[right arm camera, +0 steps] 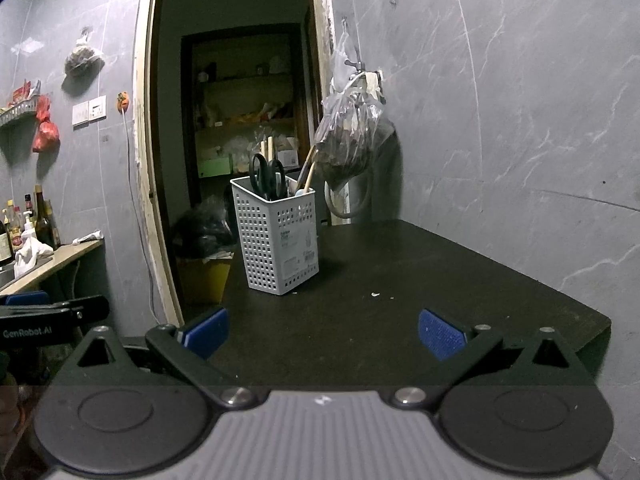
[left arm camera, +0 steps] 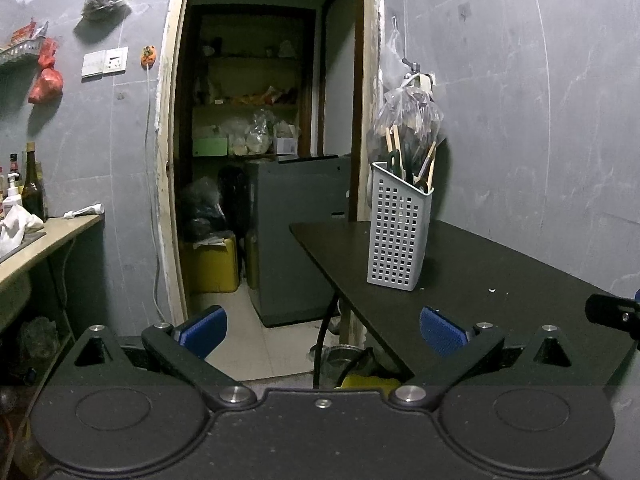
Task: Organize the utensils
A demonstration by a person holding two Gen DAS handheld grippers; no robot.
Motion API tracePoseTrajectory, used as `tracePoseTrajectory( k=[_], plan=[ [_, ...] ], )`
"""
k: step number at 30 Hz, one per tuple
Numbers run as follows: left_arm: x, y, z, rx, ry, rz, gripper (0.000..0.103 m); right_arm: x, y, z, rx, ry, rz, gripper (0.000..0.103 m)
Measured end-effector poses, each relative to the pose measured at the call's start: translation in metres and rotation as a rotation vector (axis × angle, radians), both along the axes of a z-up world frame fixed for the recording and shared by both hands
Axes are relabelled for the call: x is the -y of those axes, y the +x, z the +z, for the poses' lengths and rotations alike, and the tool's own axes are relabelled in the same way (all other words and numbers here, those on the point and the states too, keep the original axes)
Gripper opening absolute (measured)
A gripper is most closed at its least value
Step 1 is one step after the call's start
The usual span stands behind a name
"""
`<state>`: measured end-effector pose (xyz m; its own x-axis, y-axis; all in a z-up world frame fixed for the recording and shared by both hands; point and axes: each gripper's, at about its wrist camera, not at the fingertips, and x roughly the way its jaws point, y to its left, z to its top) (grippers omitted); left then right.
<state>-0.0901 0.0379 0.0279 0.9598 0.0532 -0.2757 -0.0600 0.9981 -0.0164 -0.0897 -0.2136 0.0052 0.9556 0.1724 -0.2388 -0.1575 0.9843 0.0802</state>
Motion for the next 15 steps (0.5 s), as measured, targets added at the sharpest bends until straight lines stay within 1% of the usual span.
tracePoseTrajectory(
  k=[15],
  plan=[
    [-0.001, 0.021, -0.007, -0.053, 0.008, -0.001, 0.102, -0.001, 0.017, -0.005, -0.041, 0.000, 0.001, 0.103]
  ],
)
